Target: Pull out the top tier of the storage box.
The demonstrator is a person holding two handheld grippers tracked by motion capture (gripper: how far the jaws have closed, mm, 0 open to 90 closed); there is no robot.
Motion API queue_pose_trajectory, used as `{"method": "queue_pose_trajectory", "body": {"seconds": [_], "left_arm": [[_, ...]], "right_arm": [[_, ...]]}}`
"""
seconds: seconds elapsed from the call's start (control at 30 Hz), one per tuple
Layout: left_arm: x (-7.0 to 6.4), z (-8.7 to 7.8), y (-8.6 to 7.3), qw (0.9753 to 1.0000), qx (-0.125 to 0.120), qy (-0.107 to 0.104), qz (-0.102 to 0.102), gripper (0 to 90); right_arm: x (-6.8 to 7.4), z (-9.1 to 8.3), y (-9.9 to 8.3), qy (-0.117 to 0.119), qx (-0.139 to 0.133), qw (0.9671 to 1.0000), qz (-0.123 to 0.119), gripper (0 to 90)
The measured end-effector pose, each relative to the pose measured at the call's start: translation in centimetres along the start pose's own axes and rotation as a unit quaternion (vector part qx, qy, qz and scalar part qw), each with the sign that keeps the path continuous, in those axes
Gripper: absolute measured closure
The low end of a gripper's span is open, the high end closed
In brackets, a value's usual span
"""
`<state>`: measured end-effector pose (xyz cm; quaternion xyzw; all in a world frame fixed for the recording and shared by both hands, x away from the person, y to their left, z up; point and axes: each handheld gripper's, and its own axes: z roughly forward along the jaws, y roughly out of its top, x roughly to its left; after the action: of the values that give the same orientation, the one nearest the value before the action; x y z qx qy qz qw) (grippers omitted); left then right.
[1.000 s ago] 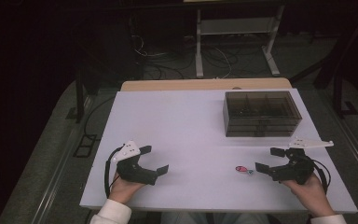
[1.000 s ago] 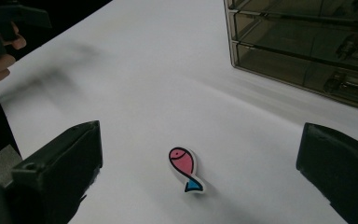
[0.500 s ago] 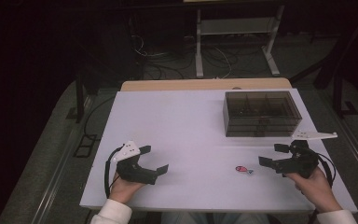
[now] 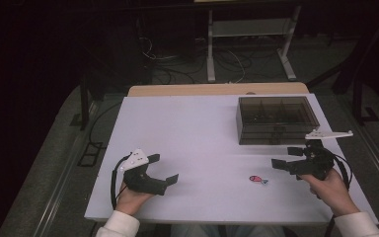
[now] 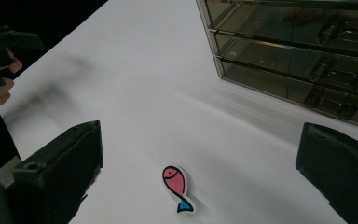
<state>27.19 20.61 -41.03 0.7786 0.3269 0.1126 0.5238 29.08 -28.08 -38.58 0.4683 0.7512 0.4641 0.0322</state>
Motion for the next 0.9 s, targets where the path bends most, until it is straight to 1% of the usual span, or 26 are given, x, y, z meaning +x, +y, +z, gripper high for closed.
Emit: {"method": "queue_pose_trajectory", "body": {"seconds": [0.13,0.27,0.37,0.5,0.9], "left_arm": [[0.0,0.0,0.0,1.0,0.0,0.0,0.0,0.0],[0.0,0.0,0.0,1.0,-0.001,0.0,-0.001,0.0],[0.0,0.0,0.0,1.0,0.0,0.001,0.0,0.0],[0.0,0.0,0.0,1.0,0.0,0.002,-0.001,0.0],[0.1,0.1,0.0,1.0,0.0,0.003,-0.001,0.0]], "right_arm": [[-0.3,0.2,0.2,-0.003,0.004,1.0,0.002,0.8],[-0.7,0.3,0.6,0.0,0.004,0.9999,0.01,0.8],[-1.1,0.3,0.9,0.006,-0.002,0.9998,0.018,0.8],[-1.6,0.3,1.2,0.009,-0.008,0.9996,0.026,0.8],[-2.8,0.5,2.1,0.009,-0.02,0.9986,0.048,0.8]]}}
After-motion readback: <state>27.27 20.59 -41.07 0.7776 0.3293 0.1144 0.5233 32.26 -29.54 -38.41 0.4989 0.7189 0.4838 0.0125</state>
